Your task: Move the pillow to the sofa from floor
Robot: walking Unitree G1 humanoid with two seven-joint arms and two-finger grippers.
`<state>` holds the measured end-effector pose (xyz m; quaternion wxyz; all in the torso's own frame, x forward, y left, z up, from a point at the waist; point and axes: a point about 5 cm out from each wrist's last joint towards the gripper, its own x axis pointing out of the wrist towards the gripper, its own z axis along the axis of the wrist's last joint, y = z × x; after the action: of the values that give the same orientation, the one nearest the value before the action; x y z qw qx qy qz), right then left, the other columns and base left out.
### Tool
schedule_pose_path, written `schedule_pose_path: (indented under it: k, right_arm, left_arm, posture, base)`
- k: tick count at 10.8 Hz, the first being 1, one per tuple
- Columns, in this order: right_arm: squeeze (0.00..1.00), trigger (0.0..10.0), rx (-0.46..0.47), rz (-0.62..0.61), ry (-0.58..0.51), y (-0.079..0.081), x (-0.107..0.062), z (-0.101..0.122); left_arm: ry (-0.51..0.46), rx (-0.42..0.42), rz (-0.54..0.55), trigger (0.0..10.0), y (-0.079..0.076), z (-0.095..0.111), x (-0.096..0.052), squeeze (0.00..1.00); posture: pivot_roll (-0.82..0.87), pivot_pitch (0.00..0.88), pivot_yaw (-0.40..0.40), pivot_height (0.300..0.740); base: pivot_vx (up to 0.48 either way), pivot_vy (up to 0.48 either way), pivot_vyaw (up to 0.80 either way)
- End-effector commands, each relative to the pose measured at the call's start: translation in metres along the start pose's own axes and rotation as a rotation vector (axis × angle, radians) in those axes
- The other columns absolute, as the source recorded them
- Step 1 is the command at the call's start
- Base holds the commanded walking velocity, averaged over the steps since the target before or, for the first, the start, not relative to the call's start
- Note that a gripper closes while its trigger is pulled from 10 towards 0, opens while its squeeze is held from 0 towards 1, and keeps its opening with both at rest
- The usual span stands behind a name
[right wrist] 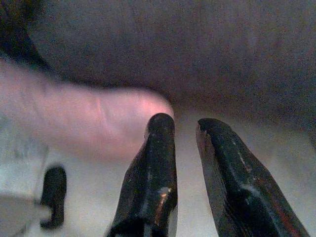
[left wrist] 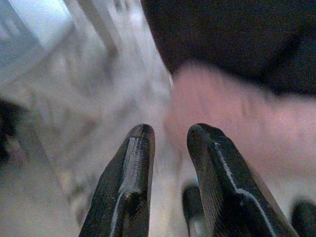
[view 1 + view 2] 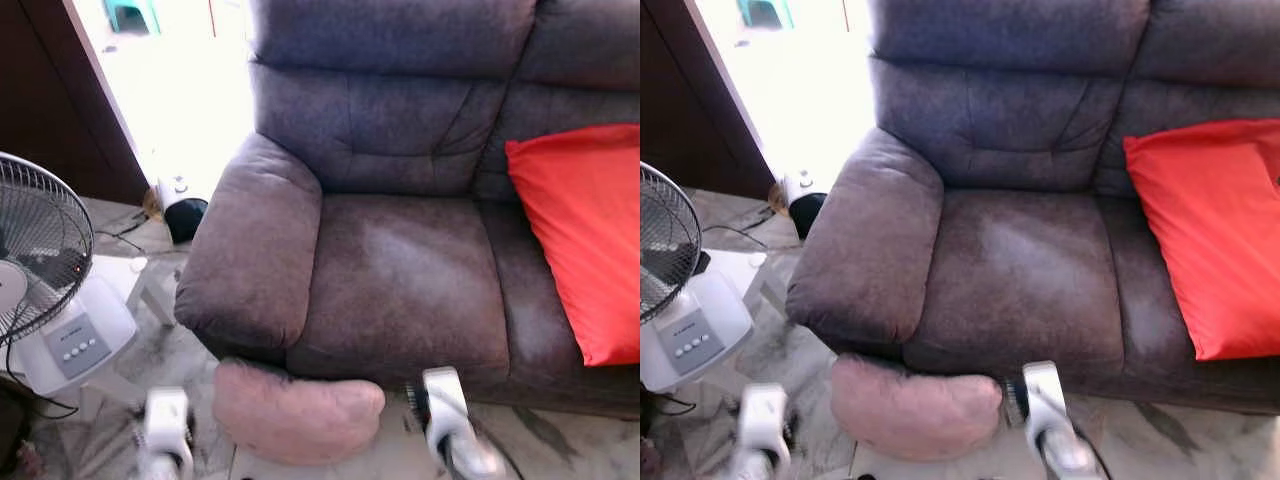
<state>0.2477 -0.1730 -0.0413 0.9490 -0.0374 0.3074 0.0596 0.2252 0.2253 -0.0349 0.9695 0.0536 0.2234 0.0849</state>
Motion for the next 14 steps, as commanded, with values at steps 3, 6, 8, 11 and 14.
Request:
schedule_pose_path:
  k: [3,6,8,11,14]
  right_arm:
    - [0.0,10.0,0.017,0.0,-0.204,-0.003,0.004,0.038]
    - [0.0,10.0,0.014,0.006,-0.52,-0.011,-0.009,0.086]
    - [0.0,10.0,0.008,0.001,-0.611,-0.011,-0.019,0.099]
    - [0.0,10.0,0.02,-0.007,-0.637,-0.002,-0.025,0.098]
    - [0.0,10.0,0.01,0.0,-0.618,0.005,-0.029,0.097]
  left_arm:
    - [-0.288,0.006,0.02,10.0,0.004,0.038,-0.004,0.0]
    - [-0.59,0.01,0.033,10.0,-0.013,0.094,-0.028,0.0]
    - [-0.662,-0.011,0.04,10.0,-0.016,0.115,-0.036,0.0]
    - [-0.68,0.002,0.019,10.0,-0.019,0.13,-0.034,0.0]
    - [-0.652,0.028,0.018,10.0,-0.017,0.128,-0.037,0.0]
  posture:
    - [0.11,0.114,-0.033,0.74]
    - [0.11,0.073,-0.035,0.74]
    - [0.11,0.054,-0.036,0.74]
    - [0.11,0.017,-0.033,0.74]
    - [0.11,0.018,-0.029,0.74]
  base:
    - [0.0,0.0,0.0]
    - [0.0,0.0,0.0]
    - [0.0,0.0,0.0]
    - [0.0,0.0,0.0]
    - [0.0,0.0,0.0]
